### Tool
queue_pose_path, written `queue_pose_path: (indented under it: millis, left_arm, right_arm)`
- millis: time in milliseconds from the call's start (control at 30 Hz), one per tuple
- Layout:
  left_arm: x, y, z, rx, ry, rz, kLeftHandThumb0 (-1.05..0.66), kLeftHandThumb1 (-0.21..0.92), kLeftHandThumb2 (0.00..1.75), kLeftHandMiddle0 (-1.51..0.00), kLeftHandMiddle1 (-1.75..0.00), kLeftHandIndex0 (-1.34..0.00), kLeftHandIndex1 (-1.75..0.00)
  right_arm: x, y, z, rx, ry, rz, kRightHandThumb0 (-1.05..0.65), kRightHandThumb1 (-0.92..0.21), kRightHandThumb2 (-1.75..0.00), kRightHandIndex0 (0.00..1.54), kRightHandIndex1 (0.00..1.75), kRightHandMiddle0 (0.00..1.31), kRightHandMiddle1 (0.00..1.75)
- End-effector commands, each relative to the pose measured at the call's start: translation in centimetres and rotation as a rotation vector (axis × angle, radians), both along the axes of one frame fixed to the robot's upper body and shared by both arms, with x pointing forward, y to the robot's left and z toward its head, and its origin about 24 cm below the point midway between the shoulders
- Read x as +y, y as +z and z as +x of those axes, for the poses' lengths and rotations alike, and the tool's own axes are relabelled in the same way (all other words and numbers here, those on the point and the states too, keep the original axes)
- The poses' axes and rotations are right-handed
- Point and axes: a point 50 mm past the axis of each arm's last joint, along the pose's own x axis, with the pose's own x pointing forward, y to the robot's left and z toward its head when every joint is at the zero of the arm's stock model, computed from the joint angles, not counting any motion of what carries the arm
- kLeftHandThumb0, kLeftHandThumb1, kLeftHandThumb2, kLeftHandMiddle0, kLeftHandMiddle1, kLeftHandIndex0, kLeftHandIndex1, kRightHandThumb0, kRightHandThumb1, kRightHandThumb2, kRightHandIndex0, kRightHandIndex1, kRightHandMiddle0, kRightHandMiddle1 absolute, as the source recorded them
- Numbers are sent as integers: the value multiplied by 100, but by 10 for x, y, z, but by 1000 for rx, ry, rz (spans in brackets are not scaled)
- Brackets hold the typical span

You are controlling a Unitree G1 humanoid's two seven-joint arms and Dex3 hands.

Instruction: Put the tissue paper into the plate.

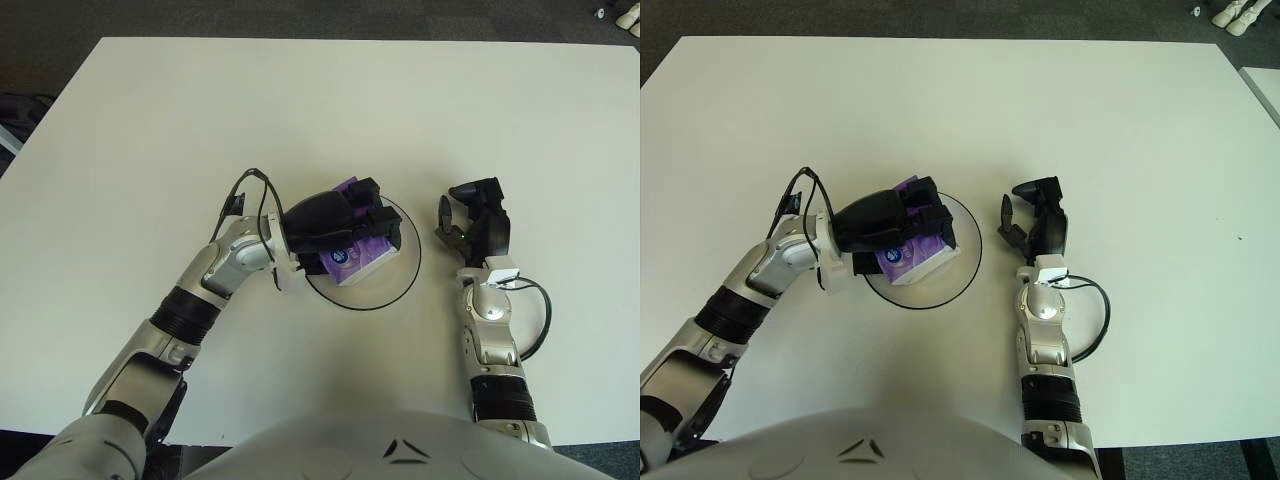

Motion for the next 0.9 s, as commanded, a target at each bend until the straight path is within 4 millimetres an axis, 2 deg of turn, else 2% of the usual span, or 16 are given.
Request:
queue_pose_path:
  millis: [0, 100, 233, 367, 400, 467, 500, 533, 567, 600, 633, 667, 733, 833, 867]
  left_arm:
    - [-1, -11, -3, 19, 23, -43, 0, 3, 164, -83, -174, -59, -173]
    - [-2, -11, -5, 54, 50, -81, 0, 5, 162, -81, -174, -59, -172]
    - [-2, -11, -3, 152, 70, -98, 0, 27, 135, -61, -175, -50, -166]
    - [-1, -10, -2, 195, 74, -93, -1, 40, 118, -52, -175, -47, -158]
    - [-1, -9, -2, 182, 74, -88, -1, 40, 118, -52, -175, -47, -158]
    - [0, -8, -2, 155, 75, -83, -18, 67, 82, -25, -174, -33, -164]
    - [0, -8, -3, 144, 76, -83, -39, 76, 74, -16, -159, -21, -155]
    - [0, -8, -3, 139, 76, -83, -52, 82, 69, -10, -148, -13, -148]
    - [1, -8, -3, 131, 77, -86, -57, 84, 67, -8, -145, -11, -146]
    - [1, -8, -3, 119, 79, -91, -65, 87, 65, -5, -133, -7, -137]
    - [1, -8, -3, 109, 79, -94, -71, 89, 65, -3, -113, -4, -117]
    - [1, -9, -3, 99, 80, -95, -73, 89, 65, -3, -105, -3, -109]
    - [2, -9, -3, 87, 81, -91, -82, 91, 66, -1, -77, -1, -83]
    - [4, -10, -2, 75, 84, -79, -90, 92, 69, 0, -43, 0, -59]
    - [5, -9, -2, 71, 84, -75, -91, 92, 70, 0, -39, 0, -56]
  right_arm:
    - [-4, -31, -15, 154, -20, 30, -38, -68, -86, 59, 126, 34, 175]
    - [-4, -32, -15, 154, -20, 32, -38, -67, -87, 59, 126, 34, 175]
    - [-4, -32, -15, 156, -24, 33, -38, -68, -87, 58, 127, 34, 175]
    - [-4, -33, -14, 157, -32, 31, -38, -67, -87, 58, 127, 34, 175]
    - [-4, -33, -14, 156, -35, 27, -38, -67, -87, 58, 127, 34, 175]
    - [-3, -32, -14, 155, -38, 19, -39, -66, -89, 58, 126, 35, 175]
    - [-2, -32, -14, 153, -38, 16, -39, -65, -90, 58, 125, 36, 175]
    - [-2, -32, -13, 153, -38, 15, -39, -64, -91, 58, 125, 36, 175]
    - [-1, -31, -13, 152, -38, 12, -39, -64, -91, 58, 125, 36, 175]
    - [0, -30, -13, 150, -36, 8, -39, -64, -92, 58, 125, 37, 175]
    - [0, -29, -13, 149, -34, 6, -39, -63, -93, 58, 125, 37, 175]
    - [0, -29, -13, 149, -31, 2, -39, -62, -94, 58, 125, 38, 175]
    - [0, -29, -13, 150, -25, -3, -40, -60, -96, 57, 126, 39, 175]
    - [1, -28, -13, 153, -22, -13, -40, -58, -100, 56, 125, 41, 175]
    - [0, -28, -13, 155, -22, -17, -40, -58, -100, 56, 125, 41, 175]
